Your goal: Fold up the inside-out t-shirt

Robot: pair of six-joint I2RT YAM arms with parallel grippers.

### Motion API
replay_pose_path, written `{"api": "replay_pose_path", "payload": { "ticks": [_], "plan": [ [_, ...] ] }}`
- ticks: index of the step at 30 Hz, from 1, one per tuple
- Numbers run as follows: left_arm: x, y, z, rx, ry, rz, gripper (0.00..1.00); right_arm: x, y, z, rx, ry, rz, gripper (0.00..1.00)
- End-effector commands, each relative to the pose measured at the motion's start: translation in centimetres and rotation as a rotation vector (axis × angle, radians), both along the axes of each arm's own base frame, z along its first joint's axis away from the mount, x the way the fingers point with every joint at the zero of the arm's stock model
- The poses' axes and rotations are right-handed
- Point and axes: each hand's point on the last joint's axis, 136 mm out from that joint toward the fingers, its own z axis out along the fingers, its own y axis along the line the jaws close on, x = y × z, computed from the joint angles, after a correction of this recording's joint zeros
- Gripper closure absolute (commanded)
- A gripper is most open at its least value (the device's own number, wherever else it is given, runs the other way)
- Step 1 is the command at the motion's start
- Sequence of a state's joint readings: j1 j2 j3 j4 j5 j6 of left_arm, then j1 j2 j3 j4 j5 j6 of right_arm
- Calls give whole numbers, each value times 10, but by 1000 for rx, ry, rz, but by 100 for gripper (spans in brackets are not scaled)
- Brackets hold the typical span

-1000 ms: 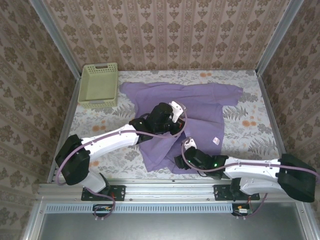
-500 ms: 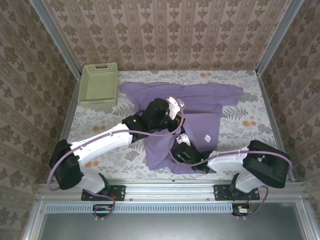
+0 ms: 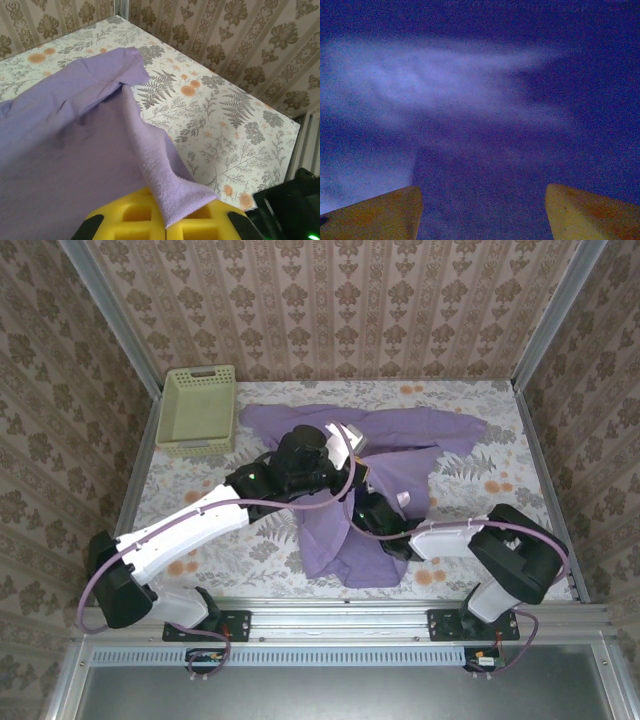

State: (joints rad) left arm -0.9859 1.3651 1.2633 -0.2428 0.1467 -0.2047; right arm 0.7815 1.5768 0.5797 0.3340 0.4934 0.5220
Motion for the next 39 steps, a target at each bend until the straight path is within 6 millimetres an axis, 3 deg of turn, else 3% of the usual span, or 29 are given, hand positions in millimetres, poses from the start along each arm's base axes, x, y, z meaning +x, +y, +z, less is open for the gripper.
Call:
{"api": "replay_pose_path", "payload": {
  "ticks": [1, 7, 14, 19, 20, 24, 33, 39],
  "plan": [
    [-9, 9, 53, -85, -64, -23, 93, 26, 0, 11, 38, -18, -60, 32],
    [-14, 19, 102, -147, -104, -14, 94, 63, -7, 8, 44, 59, -128, 31],
    [-25, 12, 144, -187, -167, -41, 93, 104, -10, 4, -14, 131, -183, 26],
    [-23, 1, 158, -188, -191, -28, 92, 126, -10, -1, -101, 223, -226, 17],
    [-23, -1, 161, -193, -194, -22, 92, 128, -11, -4, -119, 243, -239, 9],
    [-21, -2, 171, -209, -204, -12, 92, 136, -8, -14, -181, 324, -251, 0],
    [-12, 7, 186, -213, -239, 51, 92, 144, -12, -46, -353, 502, -277, 0],
    [-8, 12, 190, -209, -247, 73, 92, 158, -13, -53, -400, 522, -286, 5]
  ]
}}
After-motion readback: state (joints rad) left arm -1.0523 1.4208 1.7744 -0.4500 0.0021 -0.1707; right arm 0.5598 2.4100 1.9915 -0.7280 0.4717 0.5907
